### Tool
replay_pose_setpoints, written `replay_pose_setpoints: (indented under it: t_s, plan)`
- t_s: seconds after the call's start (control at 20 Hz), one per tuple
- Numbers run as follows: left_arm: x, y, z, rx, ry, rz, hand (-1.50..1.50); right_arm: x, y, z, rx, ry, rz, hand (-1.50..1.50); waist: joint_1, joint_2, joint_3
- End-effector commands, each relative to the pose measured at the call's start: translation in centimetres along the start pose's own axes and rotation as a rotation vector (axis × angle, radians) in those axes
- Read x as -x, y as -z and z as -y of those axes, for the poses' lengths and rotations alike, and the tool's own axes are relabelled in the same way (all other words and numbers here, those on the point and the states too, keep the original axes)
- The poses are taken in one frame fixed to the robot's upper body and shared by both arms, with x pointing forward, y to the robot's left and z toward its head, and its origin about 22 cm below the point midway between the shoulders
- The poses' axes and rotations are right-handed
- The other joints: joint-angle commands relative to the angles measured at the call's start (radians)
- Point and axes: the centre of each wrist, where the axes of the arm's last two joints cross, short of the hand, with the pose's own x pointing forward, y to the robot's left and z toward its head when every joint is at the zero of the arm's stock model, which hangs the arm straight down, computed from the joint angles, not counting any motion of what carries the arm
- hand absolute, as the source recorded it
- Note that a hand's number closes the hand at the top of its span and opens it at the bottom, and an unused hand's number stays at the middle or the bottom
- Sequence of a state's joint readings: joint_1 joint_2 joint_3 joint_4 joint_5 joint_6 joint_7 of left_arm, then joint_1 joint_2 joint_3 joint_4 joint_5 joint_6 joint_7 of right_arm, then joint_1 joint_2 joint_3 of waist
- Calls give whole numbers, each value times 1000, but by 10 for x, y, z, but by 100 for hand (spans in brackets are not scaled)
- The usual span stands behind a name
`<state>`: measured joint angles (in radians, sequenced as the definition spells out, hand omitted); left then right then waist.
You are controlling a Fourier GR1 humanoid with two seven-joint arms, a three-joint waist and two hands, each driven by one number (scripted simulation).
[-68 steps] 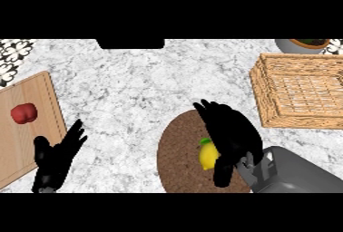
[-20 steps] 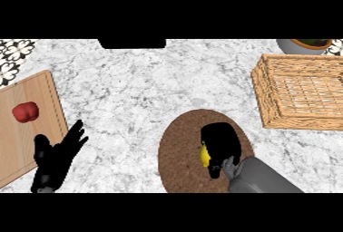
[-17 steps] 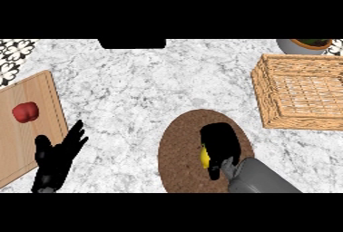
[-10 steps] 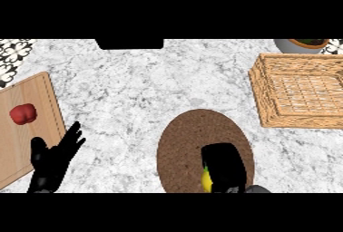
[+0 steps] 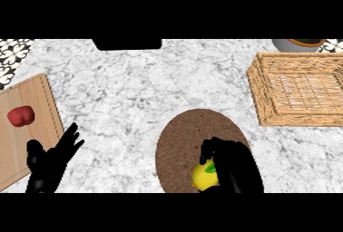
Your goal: Pick the lemon from the placemat and place it in the basket
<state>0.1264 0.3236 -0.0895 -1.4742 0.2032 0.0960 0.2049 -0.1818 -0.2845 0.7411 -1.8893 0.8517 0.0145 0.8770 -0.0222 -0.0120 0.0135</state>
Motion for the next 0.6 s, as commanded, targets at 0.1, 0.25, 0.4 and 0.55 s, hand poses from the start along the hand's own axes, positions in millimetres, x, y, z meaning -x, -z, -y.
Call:
replay_pose_setpoints:
  t_s: [0.1, 0.25, 0.4, 0.55]
  plan:
    - [28, -4, 3, -10, -13, -114, 0, -19, -29, 63, 306, 449, 95, 150, -14, 5, -13]
    - [22, 0, 6, -15, -6, -134, 0, -10, -44, 105, 434, 462, 108, 150, -9, 7, -14]
    - [24, -1, 1, 4, 8, -130, 0, -5, -53, 135, 477, 496, 58, 150, 6, 10, -14]
    - [22, 4, 14, 11, 9, -116, 0, -1, -42, 163, 560, 464, -21, 150, 12, 12, -15]
